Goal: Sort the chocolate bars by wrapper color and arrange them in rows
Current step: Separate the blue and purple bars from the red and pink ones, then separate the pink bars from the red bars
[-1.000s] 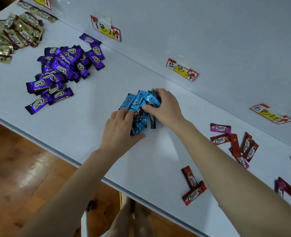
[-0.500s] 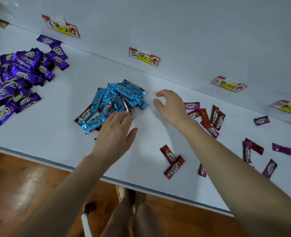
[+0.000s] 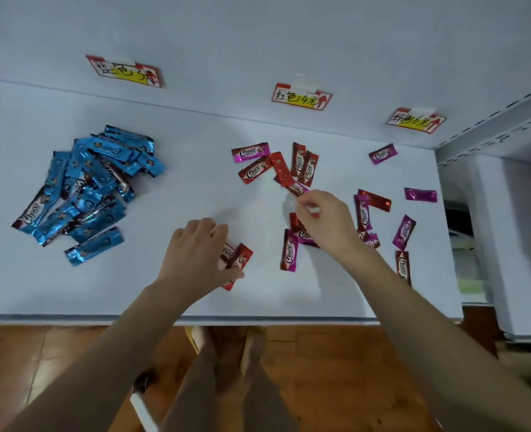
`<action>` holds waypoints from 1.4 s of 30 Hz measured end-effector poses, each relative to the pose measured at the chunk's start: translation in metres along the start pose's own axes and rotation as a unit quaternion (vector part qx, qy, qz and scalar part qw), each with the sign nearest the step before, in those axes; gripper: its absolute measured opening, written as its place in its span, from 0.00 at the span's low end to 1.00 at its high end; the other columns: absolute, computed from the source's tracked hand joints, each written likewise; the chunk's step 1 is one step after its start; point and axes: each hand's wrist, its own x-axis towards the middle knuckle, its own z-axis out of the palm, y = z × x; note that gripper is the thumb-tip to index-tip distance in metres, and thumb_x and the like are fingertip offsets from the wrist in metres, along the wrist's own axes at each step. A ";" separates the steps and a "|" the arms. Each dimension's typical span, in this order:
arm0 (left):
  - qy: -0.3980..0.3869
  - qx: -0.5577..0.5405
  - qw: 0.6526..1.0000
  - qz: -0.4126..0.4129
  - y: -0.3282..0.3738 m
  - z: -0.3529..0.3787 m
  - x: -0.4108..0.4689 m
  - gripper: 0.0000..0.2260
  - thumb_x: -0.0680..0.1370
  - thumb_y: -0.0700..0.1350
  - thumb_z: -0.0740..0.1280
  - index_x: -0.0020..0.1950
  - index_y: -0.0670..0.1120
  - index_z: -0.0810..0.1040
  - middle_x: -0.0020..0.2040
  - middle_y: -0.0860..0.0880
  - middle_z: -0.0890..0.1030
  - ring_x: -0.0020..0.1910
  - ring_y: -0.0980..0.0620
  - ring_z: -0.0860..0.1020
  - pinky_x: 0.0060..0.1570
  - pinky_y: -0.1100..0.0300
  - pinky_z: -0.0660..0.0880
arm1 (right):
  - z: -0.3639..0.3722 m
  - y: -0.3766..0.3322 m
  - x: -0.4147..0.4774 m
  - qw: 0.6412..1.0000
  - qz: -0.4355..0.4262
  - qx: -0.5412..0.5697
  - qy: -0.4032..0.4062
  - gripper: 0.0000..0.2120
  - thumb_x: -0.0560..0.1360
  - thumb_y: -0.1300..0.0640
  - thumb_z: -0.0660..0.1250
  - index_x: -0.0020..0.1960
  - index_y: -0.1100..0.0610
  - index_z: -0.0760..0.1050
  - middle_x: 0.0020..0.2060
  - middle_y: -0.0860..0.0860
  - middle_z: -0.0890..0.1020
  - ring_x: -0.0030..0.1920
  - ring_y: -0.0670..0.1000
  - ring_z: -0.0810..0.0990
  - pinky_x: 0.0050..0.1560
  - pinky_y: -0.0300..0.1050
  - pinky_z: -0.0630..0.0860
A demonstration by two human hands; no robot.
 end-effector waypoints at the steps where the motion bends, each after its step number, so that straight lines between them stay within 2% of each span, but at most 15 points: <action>1: -0.004 0.019 1.000 -0.009 0.001 0.002 0.000 0.32 0.71 0.65 0.66 0.69 0.48 0.66 0.66 0.48 0.69 0.65 0.48 0.67 0.62 0.55 0.64 | -0.003 0.008 -0.005 1.000 0.003 0.006 -0.002 0.09 0.77 0.61 0.62 0.54 0.63 0.77 0.52 0.56 0.80 0.53 0.53 0.77 0.52 0.34 0.68; 4: -0.027 0.043 0.998 -0.034 0.008 0.003 0.003 0.27 0.71 0.64 0.67 0.62 0.47 0.69 0.57 0.48 0.71 0.57 0.49 0.70 0.55 0.58 0.67 | -0.009 0.026 -0.016 1.000 -0.002 0.007 -0.014 0.08 0.77 0.62 0.63 0.52 0.65 0.77 0.49 0.56 0.80 0.47 0.50 0.76 0.49 0.35 0.68; 10: -0.114 -0.012 0.988 -0.105 0.020 0.005 0.006 0.13 0.76 0.56 0.65 0.50 0.46 0.72 0.38 0.53 0.69 0.41 0.52 0.72 0.36 0.62 0.66 | -0.018 0.040 -0.013 0.997 -0.078 -0.008 -0.028 0.07 0.75 0.64 0.65 0.50 0.68 0.78 0.47 0.59 0.80 0.46 0.53 0.76 0.46 0.37 0.67; 12: -0.089 -0.052 0.988 -0.112 0.026 0.010 -0.001 0.08 0.78 0.50 0.62 0.46 0.46 0.69 0.35 0.53 0.69 0.38 0.52 0.72 0.31 0.62 0.63 | -0.016 0.046 -0.003 0.992 -0.098 -0.059 -0.049 0.09 0.75 0.61 0.65 0.53 0.65 0.77 0.49 0.59 0.79 0.50 0.54 0.75 0.49 0.41 0.68; 16: -0.017 -0.183 0.974 -0.135 0.038 0.017 -0.017 0.05 0.78 0.43 0.61 0.45 0.41 0.69 0.37 0.46 0.75 0.37 0.46 0.74 0.32 0.58 0.65 | -0.010 0.054 0.015 0.976 -0.092 -0.156 -0.118 0.17 0.75 0.55 0.66 0.62 0.59 0.71 0.56 0.57 0.75 0.58 0.56 0.72 0.55 0.47 0.68; 20: 0.014 -0.280 0.947 -0.158 0.050 0.014 -0.014 0.03 0.77 0.40 0.62 0.47 0.41 0.70 0.37 0.45 0.74 0.33 0.49 0.71 0.31 0.61 0.65 | -0.011 0.057 0.022 0.979 -0.055 -0.145 -0.135 0.15 0.74 0.53 0.67 0.57 0.60 0.73 0.53 0.56 0.76 0.53 0.55 0.74 0.48 0.44 0.68; 24: 0.032 -0.340 0.926 -0.162 0.062 0.005 0.015 0.03 0.78 0.40 0.60 0.51 0.43 0.67 0.43 0.42 0.78 0.40 0.44 0.78 0.33 0.60 0.70 | -0.016 0.061 0.011 0.995 -0.025 -0.049 -0.088 0.07 0.75 0.56 0.66 0.48 0.60 0.74 0.41 0.51 0.74 0.42 0.51 0.73 0.36 0.41 0.64; 26: 0.054 -0.350 0.923 -0.148 0.067 0.001 0.037 0.04 0.79 0.38 0.58 0.52 0.43 0.68 0.47 0.42 0.78 0.42 0.43 0.79 0.33 0.62 0.70 | -0.021 0.066 0.001 0.998 0.015 0.039 -0.052 0.04 0.75 0.59 0.65 0.44 0.59 0.72 0.34 0.48 0.72 0.35 0.48 0.71 0.30 0.33 0.65; 28: 0.074 -0.338 0.929 -0.135 0.074 -0.004 0.064 0.06 0.79 0.37 0.56 0.54 0.43 0.70 0.48 0.45 0.75 0.41 0.46 0.76 0.33 0.63 0.70 | -0.027 0.072 -0.010 0.992 0.057 0.107 -0.031 0.06 0.75 0.62 0.64 0.41 0.57 0.69 0.32 0.47 0.72 0.31 0.46 0.70 0.29 0.31 0.67; 30: 0.107 -0.295 0.941 -0.125 0.078 -0.010 0.093 0.05 0.80 0.39 0.56 0.49 0.42 0.71 0.43 0.46 0.73 0.40 0.46 0.72 0.34 0.57 0.69 | -0.029 0.079 -0.020 0.984 0.082 0.159 -0.015 0.09 0.75 0.63 0.63 0.39 0.55 0.67 0.31 0.48 0.73 0.30 0.46 0.71 0.29 0.32 0.68; 32: 0.135 -0.233 0.955 -0.125 0.081 -0.015 0.120 0.10 0.81 0.44 0.57 0.44 0.41 0.69 0.38 0.45 0.72 0.39 0.45 0.71 0.37 0.55 0.65 | -0.029 0.084 -0.028 0.979 0.096 0.182 0.005 0.10 0.76 0.63 0.63 0.39 0.53 0.66 0.31 0.49 0.74 0.32 0.48 0.75 0.30 0.32 0.69; 36: 0.115 -0.170 0.965 -0.163 0.082 -0.021 0.153 0.16 0.78 0.55 0.64 0.43 0.41 0.70 0.39 0.43 0.74 0.39 0.44 0.73 0.36 0.54 0.66 | -0.033 0.093 -0.038 0.973 0.112 0.200 0.023 0.04 0.77 0.62 0.60 0.46 0.58 0.66 0.31 0.47 0.73 0.28 0.38 0.74 0.28 0.29 0.69; 38: 0.099 -0.168 0.968 -0.156 0.080 -0.020 0.160 0.18 0.76 0.54 0.66 0.40 0.40 0.69 0.36 0.44 0.73 0.38 0.44 0.72 0.33 0.55 0.66 | -0.038 0.098 -0.041 0.973 0.115 0.195 0.041 0.03 0.78 0.61 0.61 0.49 0.58 0.67 0.34 0.46 0.75 0.30 0.37 0.74 0.31 0.28 0.70; 40: 0.089 -0.189 0.967 -0.145 0.078 -0.020 0.162 0.19 0.76 0.51 0.68 0.34 0.41 0.66 0.31 0.46 0.69 0.35 0.45 0.71 0.29 0.57 0.62 | -0.044 0.103 -0.041 0.975 0.116 0.181 0.061 0.05 0.78 0.59 0.62 0.53 0.57 0.69 0.38 0.44 0.77 0.37 0.40 0.77 0.38 0.30 0.73; 42: 0.083 -0.207 0.965 -0.135 0.077 -0.021 0.162 0.19 0.75 0.47 0.69 0.30 0.43 0.64 0.29 0.47 0.67 0.31 0.47 0.69 0.26 0.58 0.60 | -0.051 0.110 -0.038 0.979 0.119 0.141 0.082 0.09 0.78 0.58 0.62 0.57 0.58 0.73 0.41 0.47 0.78 0.43 0.46 0.78 0.48 0.39 0.75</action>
